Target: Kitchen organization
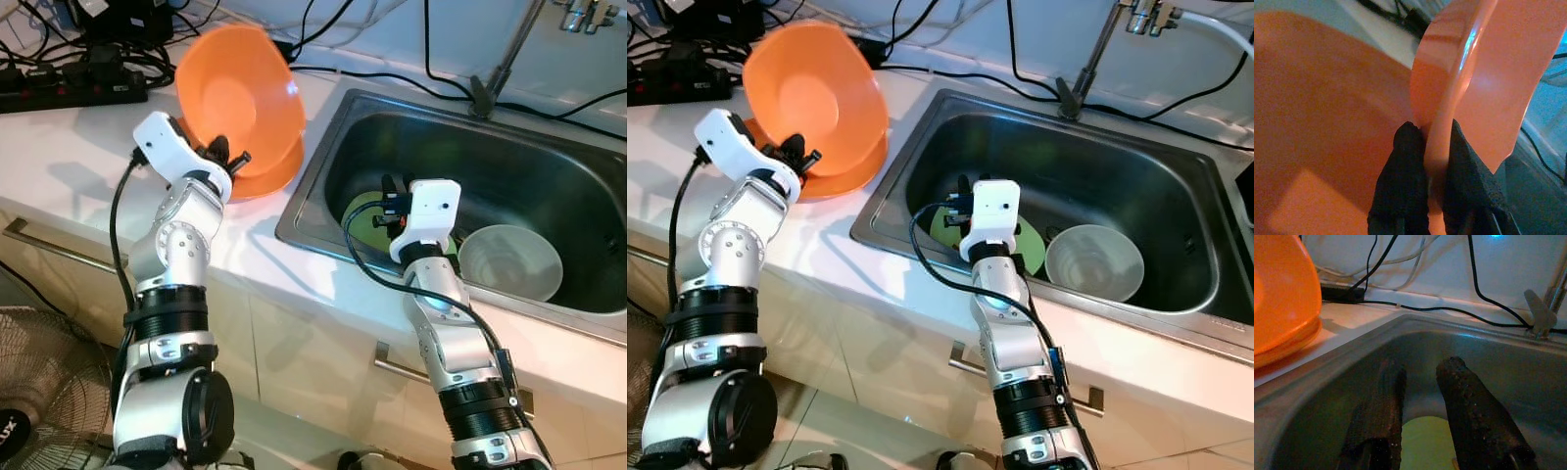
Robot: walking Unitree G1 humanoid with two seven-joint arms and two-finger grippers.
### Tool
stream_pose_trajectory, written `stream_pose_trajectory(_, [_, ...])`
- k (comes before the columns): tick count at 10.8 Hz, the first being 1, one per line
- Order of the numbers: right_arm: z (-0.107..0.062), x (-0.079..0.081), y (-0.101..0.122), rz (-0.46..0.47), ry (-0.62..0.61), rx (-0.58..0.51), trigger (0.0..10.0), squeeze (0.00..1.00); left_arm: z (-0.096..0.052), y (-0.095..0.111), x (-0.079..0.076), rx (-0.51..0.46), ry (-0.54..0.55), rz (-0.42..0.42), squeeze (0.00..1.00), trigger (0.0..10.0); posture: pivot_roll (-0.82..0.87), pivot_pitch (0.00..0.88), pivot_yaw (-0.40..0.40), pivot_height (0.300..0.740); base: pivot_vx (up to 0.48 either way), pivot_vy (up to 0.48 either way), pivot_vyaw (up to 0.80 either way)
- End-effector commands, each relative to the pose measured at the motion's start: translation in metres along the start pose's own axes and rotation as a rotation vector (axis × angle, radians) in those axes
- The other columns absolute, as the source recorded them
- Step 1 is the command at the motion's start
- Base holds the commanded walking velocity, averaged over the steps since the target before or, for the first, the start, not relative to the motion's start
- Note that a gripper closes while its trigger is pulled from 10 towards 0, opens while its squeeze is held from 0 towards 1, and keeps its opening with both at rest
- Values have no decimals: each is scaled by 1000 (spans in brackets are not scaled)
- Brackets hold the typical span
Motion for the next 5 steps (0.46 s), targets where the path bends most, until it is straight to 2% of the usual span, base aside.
stream_pose_trajectory(1, [0,-2,-2,-15,-7,13,10000,0,-3,13,-17,-77,-85,26,0,0,37,75,-68,740,0,0,0])
stream_pose_trajectory(2, [0,-2,-2,-16,-6,14,10000,0,-4,17,-23,-112,-128,27,0,3333,36,73,-67,740,0,0,0])
stream_pose_trajectory(3, [0,-2,-3,-17,-5,14,10000,0,-6,20,-29,-142,-173,19,0,10000,35,71,-66,740,0,0,0])
stream_pose_trajectory(5, [0,0,-2,-15,-2,8,10000,0,-9,20,-38,-161,-229,12,0,10000,35,56,-59,740,0,0,0])
Point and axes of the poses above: a point about 5 cm out from each wrist's last joint towards the gripper, its own z axis pointing out of the wrist towards the gripper, its own y axis along the axis of the wrist's last joint, x = y × z, the point moved 1 cm from there along z, pointing out of the wrist towards the gripper, and after that the axes turned 4 degrees about -z, right-handed, at the moved point
